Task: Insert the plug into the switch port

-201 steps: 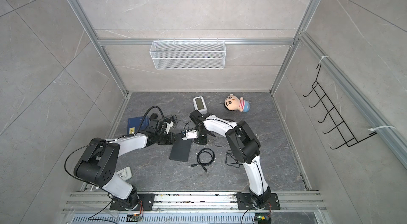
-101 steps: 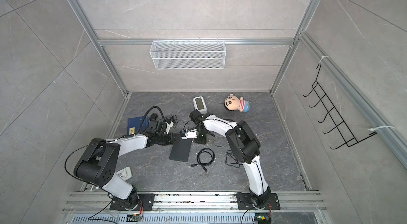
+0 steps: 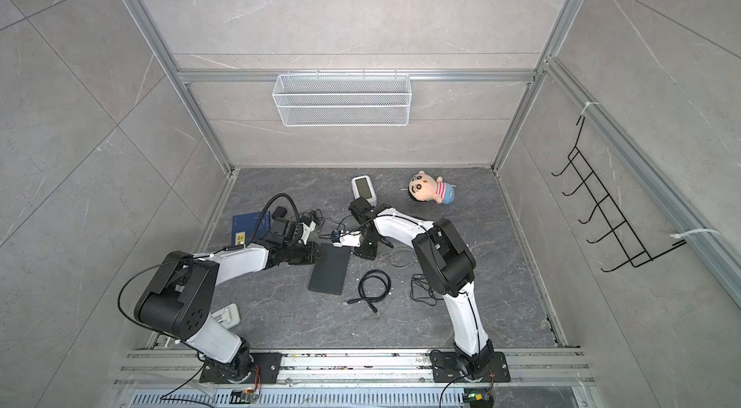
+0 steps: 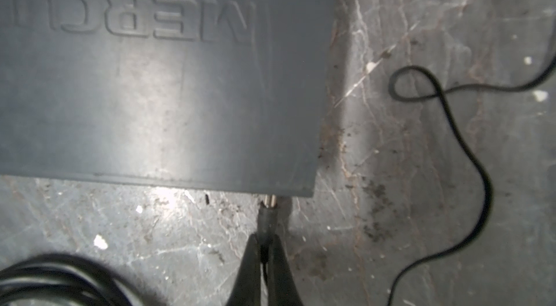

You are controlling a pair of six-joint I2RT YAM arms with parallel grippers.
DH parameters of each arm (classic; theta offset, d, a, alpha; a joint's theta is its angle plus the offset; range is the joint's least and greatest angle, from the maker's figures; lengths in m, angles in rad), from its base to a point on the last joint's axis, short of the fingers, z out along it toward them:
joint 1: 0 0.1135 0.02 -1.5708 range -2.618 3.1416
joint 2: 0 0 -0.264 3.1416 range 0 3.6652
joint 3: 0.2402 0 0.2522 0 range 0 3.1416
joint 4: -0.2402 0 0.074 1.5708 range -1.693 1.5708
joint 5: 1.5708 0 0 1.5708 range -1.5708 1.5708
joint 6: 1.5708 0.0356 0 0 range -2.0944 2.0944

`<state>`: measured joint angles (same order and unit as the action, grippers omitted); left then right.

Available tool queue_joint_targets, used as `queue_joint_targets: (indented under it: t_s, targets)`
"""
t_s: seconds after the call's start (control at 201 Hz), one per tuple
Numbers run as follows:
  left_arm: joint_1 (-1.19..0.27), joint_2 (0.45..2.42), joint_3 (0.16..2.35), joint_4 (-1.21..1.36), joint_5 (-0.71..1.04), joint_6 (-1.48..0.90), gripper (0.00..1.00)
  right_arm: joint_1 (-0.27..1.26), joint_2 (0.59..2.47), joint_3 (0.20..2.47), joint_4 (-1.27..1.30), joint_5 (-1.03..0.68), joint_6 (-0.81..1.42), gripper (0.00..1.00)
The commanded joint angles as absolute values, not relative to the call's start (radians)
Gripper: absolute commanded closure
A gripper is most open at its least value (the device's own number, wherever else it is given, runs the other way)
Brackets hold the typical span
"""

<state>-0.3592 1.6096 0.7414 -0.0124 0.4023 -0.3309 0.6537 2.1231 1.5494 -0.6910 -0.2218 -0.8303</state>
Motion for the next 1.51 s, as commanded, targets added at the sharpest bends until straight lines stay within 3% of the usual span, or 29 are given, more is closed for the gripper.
queue_joint_targets:
  t_s: [0.0, 0.831, 1.503]
  targets:
    - [-0.36, 1.609, 0.739, 0.025, 0.448, -0.334, 0.68, 0.658, 2.114, 1.533, -0.67, -0.275, -0.825, 0.99]
    - [-0.36, 1.618, 0.739, 0.043, 0.454, -0.346, 0.68, 0.68, 2.036, 1.458, -0.621, -0.351, -0.865, 0.98]
    - [-0.36, 1.615, 0.739, 0.037, 0.452, -0.342, 0.68, 0.668, 2.131, 1.575, -0.674, -0.247, -0.768, 0.99]
